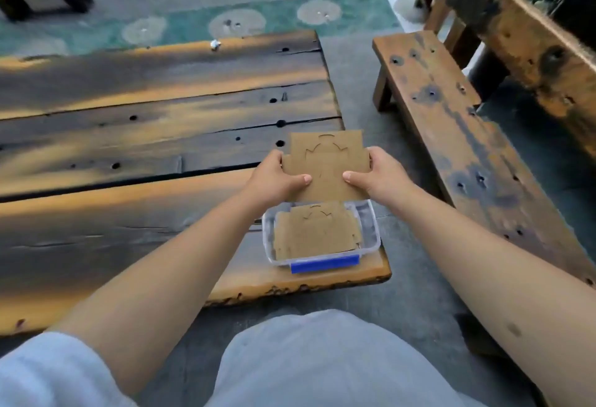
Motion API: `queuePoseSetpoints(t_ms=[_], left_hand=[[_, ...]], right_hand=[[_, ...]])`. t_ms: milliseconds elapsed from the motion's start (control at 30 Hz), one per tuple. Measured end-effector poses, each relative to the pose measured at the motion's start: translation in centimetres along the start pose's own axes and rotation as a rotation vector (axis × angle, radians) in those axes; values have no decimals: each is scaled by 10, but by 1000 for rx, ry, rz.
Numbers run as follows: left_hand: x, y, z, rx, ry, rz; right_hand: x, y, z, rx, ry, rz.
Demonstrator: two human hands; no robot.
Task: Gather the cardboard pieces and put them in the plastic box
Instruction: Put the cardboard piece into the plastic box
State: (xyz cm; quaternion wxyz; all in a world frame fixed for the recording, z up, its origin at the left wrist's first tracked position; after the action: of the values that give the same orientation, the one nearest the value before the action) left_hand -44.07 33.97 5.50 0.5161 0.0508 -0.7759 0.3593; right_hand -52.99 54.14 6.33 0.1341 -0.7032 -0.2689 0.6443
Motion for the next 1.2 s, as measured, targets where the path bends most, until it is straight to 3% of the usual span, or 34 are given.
queuePoseSetpoints(t_ms=[167,367,467,933,1200], left_hand=[[-54,17,7,-73,-97,-36],[-107,44,-5,-118,-111,176],[-124,56,-12,-111,-130,265],[-152,76,-18,-17,-240,480],[-159,76,-19,2,-311,416]], right_hand=[[30,37,-4,-59,69,-83],[79,71,-16,-171,223,-238],[105,81,-22,-177,322,-188],[140,102,-9,-243,235,-371],[145,104,-6,-262,290,-377]])
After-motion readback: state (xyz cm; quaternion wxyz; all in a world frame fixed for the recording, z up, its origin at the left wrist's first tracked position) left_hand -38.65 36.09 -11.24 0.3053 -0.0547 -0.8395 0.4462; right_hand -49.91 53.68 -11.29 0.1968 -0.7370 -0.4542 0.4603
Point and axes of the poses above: each hand's wrist, its own z-axis towards the middle knuckle, its own y-axis out of the palm, x = y × z, the point moved 9 cm from there along z, towards the middle knuckle, and after that the axes turned 15 degrees about x, right-handed, at the moved point
